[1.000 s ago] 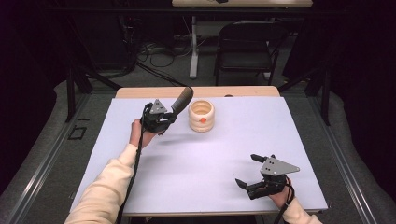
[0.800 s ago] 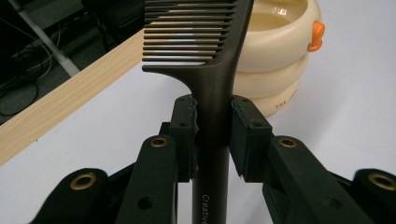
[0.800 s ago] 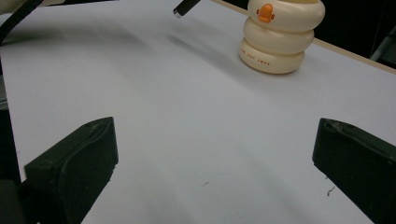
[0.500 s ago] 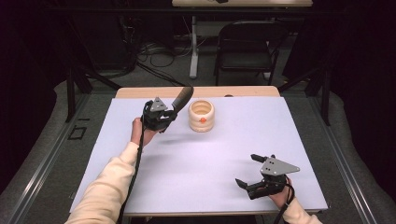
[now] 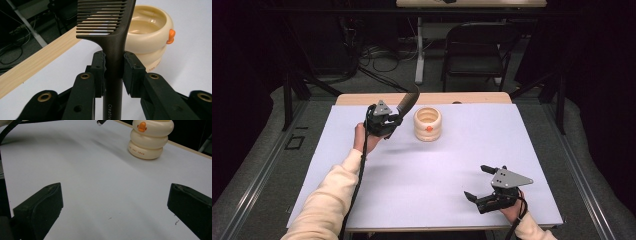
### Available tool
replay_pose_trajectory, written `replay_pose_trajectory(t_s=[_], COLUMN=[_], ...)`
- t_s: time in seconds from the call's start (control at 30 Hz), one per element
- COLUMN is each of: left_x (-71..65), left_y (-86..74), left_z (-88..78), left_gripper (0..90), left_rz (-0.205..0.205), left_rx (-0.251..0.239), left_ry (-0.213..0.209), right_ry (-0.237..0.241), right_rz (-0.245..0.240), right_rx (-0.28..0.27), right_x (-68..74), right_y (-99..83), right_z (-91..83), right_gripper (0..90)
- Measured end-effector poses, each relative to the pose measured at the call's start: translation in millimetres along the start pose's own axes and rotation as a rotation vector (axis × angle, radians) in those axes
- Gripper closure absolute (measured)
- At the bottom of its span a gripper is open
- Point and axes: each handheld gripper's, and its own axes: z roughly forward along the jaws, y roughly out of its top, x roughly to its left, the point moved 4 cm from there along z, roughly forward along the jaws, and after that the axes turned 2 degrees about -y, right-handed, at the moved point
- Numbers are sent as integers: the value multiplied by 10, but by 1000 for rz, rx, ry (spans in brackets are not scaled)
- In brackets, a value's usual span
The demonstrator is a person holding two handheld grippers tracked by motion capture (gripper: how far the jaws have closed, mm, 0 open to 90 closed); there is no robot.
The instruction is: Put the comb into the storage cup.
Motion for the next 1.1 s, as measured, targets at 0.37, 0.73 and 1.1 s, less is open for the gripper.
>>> replay_pose_trajectory(t_s=[0.37, 0.73, 1.1], left_x=[-6, -18, -20], left_y=[77, 136, 198], left_z=[15, 26, 29], left_gripper=[726, 725, 726], left_rz=[4, -1, 3], left_rx=[-6, -21, -32], left_ry=[1, 3, 5], right_ry=[-1, -3, -4], right_rz=[1, 2, 3], right_rx=[0, 1, 0], right_x=[-1, -4, -4], right_y=[0, -1, -1], right_z=[-1, -1, -3], right_gripper=[0, 0, 0])
